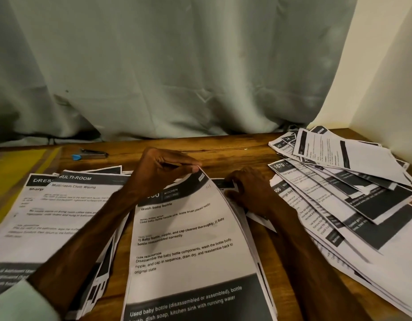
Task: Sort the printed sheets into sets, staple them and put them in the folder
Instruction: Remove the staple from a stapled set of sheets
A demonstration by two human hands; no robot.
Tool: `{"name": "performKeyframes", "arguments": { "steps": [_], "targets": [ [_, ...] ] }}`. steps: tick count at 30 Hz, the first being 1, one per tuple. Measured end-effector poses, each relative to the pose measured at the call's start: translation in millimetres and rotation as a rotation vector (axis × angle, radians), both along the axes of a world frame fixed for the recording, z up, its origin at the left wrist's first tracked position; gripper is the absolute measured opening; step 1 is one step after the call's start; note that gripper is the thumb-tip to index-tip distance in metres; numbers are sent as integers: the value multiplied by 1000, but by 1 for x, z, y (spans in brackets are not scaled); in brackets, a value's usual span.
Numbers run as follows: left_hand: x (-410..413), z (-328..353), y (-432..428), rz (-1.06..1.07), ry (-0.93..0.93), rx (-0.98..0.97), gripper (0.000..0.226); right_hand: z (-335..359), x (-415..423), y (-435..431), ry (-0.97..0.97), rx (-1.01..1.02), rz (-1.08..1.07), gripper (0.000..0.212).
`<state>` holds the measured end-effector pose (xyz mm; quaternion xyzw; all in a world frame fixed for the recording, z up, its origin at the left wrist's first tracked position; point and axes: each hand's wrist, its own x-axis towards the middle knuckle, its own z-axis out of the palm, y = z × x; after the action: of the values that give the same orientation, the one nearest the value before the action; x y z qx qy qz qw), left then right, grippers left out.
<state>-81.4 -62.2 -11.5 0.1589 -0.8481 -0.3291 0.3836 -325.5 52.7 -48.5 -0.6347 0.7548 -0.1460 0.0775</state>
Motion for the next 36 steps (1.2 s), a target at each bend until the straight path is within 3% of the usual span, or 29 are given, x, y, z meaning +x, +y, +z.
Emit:
{"name": "performKeyframes", "arguments": {
  "steps": [4,16,21,27,36],
  "targets": [
    [1,-6,-2,41,-2,31,17,4,4,-1,37,59,-21,54],
    [-6,-22,-2,80,32,-150,21,9,15,1,35,-52,-22,49],
    [-7,-24,2,99,42,-197,23,0,14,-1,-98,-168,2,61],
    [-7,-26,3,119,27,-239,22,0,18,-7,-44,10,16,76],
    [-6,-25,3,96,9,-258,18,2,25,-10,72,5,56,76]
  ]
}}
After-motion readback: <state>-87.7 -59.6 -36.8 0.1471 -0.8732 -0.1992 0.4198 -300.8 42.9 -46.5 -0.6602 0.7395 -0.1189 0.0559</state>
